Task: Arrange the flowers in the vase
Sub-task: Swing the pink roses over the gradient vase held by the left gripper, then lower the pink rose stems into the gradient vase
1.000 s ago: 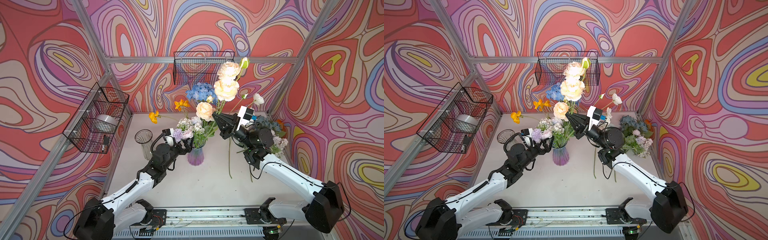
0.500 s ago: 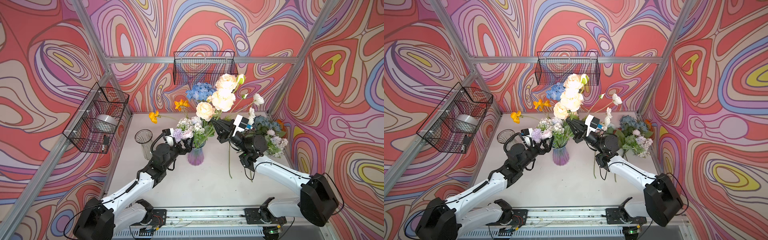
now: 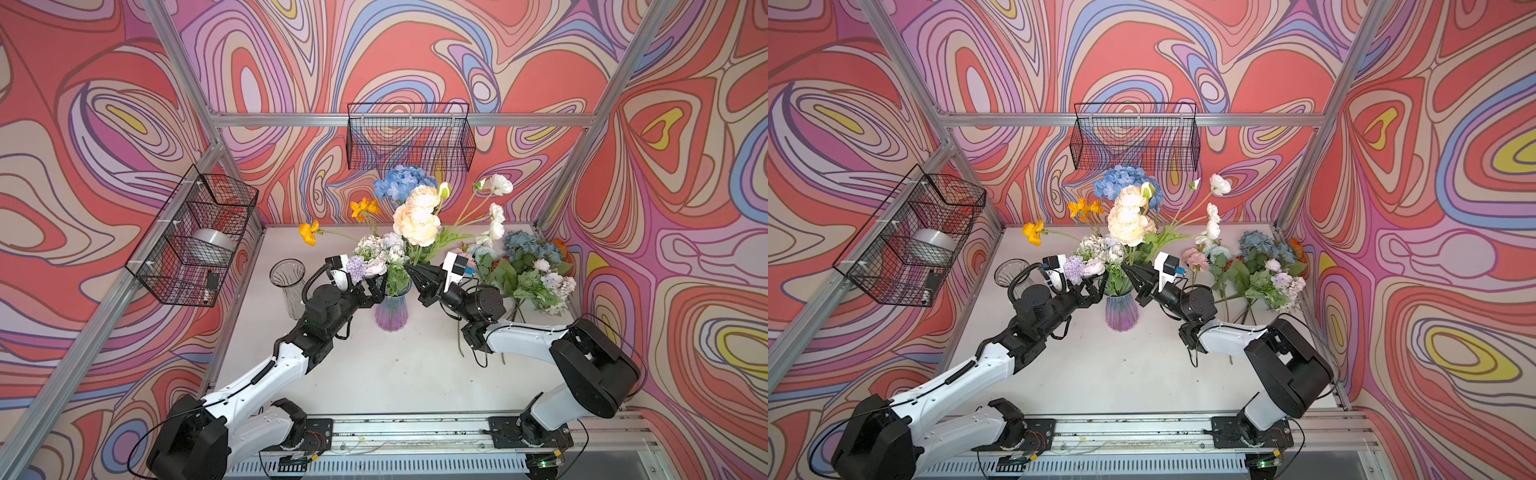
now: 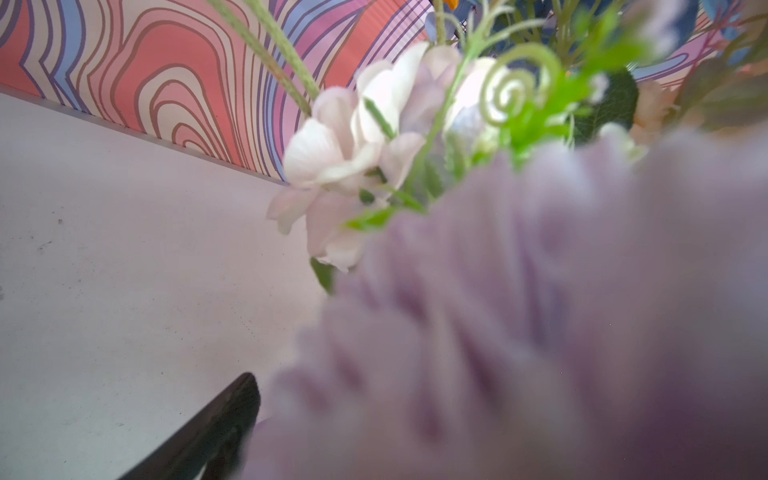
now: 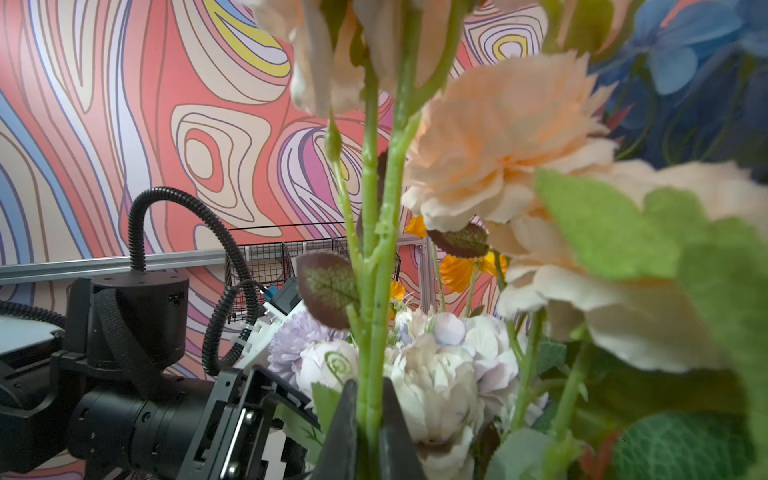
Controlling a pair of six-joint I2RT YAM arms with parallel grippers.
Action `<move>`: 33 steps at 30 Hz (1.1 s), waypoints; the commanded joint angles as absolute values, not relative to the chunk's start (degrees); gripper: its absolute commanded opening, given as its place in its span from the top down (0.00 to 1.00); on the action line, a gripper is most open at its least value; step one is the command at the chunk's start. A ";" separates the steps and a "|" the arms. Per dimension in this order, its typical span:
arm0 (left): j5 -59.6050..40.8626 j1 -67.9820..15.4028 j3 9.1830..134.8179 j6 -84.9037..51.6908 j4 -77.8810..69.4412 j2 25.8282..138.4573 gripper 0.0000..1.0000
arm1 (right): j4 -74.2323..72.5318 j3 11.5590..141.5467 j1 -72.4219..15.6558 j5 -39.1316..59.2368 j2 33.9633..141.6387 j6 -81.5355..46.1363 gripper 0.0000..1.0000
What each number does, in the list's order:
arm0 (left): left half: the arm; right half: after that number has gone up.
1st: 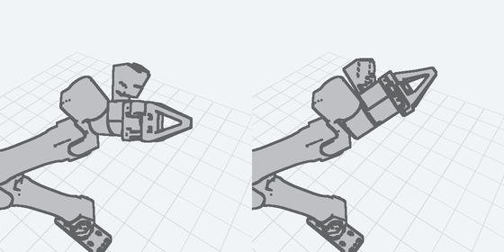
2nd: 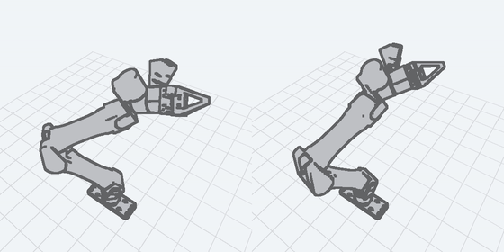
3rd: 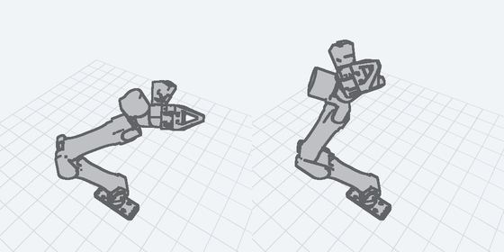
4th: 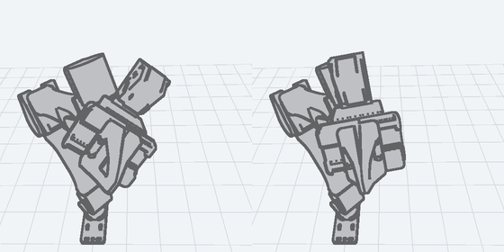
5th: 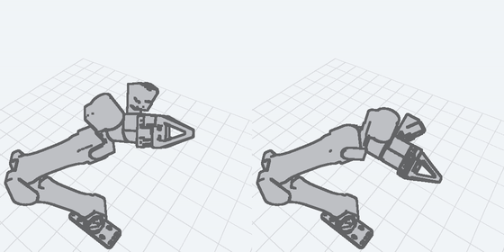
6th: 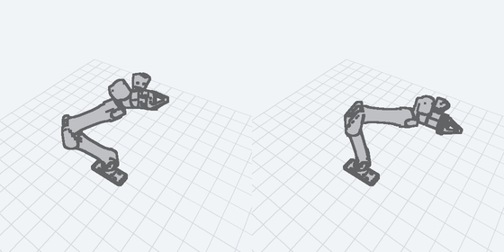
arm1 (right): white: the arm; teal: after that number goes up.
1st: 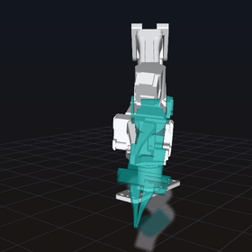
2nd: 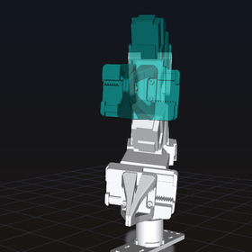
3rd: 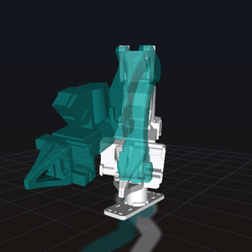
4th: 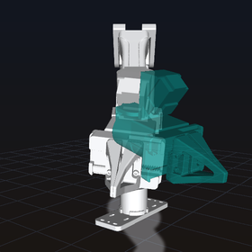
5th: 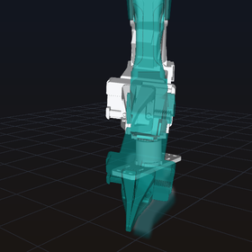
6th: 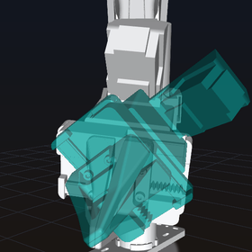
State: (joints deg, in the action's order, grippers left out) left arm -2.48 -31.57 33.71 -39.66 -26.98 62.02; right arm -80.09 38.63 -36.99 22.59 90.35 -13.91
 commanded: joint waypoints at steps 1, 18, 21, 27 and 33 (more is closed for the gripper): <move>-2.53 -31.64 35.49 -39.82 -26.77 62.32 0.02 | -81.37 36.91 -37.48 21.13 91.92 -14.66 1.00; -3.54 -31.66 33.60 -39.01 -24.23 58.49 0.00 | -67.61 35.10 -37.52 20.83 87.55 -11.95 0.70; -6.93 -31.64 32.26 -37.55 -22.34 56.02 0.00 | -59.74 34.65 -37.50 21.01 82.86 -11.57 0.59; -12.33 -31.79 30.09 -34.92 -15.23 49.57 0.00 | -39.38 33.99 -37.53 19.24 73.43 -11.42 0.51; -14.47 -31.74 25.78 -33.51 -9.60 43.47 0.00 | -27.77 31.84 -37.61 17.78 68.47 -12.82 0.48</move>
